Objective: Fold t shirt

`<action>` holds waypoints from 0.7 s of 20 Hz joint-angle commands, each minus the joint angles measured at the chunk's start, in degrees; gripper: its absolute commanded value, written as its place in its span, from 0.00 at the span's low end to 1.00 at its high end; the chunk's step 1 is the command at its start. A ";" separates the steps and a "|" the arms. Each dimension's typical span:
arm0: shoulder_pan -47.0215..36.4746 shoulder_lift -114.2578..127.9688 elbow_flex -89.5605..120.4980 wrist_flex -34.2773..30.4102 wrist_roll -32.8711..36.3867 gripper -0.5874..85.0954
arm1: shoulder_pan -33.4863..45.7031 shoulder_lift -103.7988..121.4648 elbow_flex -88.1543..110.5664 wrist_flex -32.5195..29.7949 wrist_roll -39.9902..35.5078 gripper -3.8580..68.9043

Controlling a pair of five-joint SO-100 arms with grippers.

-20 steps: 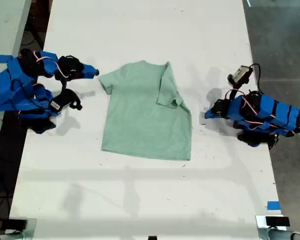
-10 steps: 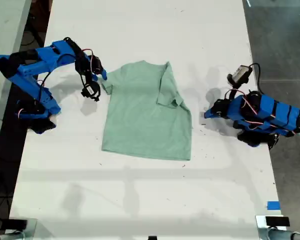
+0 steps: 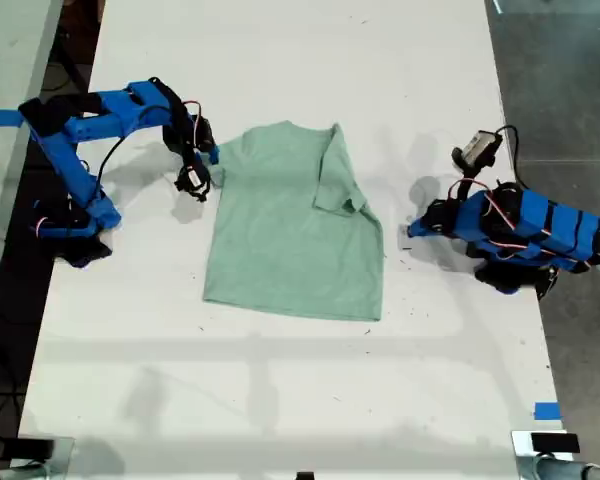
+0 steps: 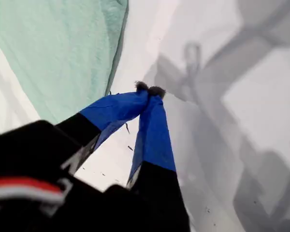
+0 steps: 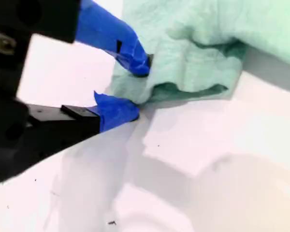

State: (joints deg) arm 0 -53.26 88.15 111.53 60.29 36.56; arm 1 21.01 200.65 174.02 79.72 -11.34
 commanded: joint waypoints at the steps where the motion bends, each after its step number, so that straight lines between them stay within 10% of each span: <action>1: 0.00 -6.50 -7.21 4.48 0.09 0.01 | -0.18 0.44 2.29 -1.32 -0.79 0.04; 10: 10.90 -4.04 -41.04 30.76 -7.12 0.01 | -0.18 0.44 2.29 -1.32 -0.62 0.04; 14: 20.74 -5.36 -51.50 30.59 -12.57 0.01 | -0.09 0.44 2.29 -1.23 -0.53 0.04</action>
State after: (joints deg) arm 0 -37.09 81.30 66.36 90.88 26.89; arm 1 21.01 200.65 174.02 79.72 -11.34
